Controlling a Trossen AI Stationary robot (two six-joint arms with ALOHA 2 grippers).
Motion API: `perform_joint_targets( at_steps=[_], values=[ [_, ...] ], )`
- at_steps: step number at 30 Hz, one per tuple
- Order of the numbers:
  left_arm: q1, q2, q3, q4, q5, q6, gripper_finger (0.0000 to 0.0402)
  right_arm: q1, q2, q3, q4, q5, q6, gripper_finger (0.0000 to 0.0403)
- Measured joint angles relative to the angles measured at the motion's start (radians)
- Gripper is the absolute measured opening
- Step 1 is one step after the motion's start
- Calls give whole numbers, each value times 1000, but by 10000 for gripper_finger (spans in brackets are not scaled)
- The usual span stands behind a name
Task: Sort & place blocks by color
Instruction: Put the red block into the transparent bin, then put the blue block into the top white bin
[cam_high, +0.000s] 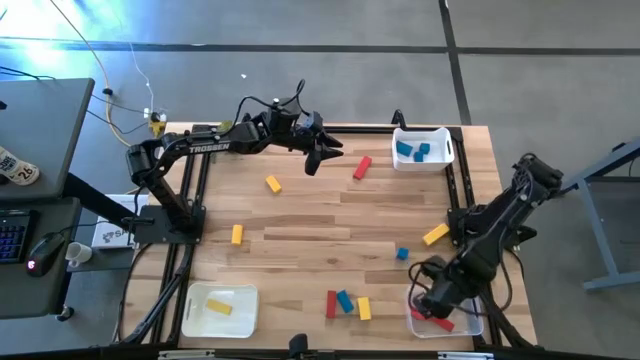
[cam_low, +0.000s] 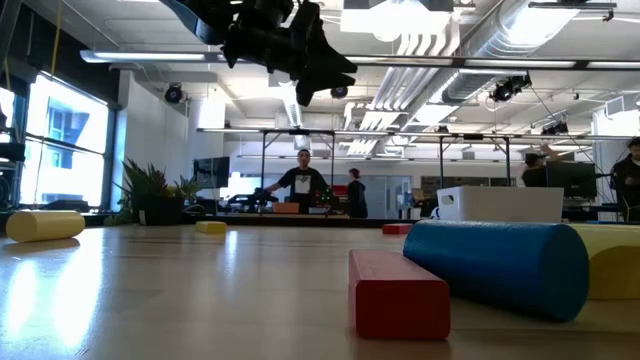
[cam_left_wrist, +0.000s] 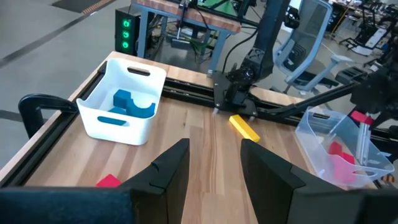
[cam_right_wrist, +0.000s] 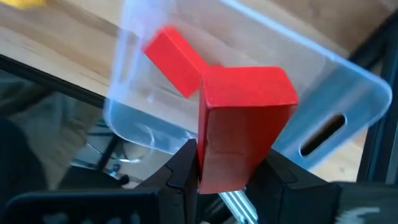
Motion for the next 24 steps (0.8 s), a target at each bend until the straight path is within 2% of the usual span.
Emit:
perform_joint_targets(
  at_steps=[6,11,18,24],
  values=[
    [-1,0,0,0,6,0,133,31,68,0,2,-80,41,98],
    [-2,0,0,0,6,0,133,33,112,0,8,-80,54,138],
    [-2,0,0,-18,10,0,133,25,126,0,9,-80,52,170],
    [-1,-9,0,-120,7,58,133,-6,126,0,15,6,27,179]
  ],
)
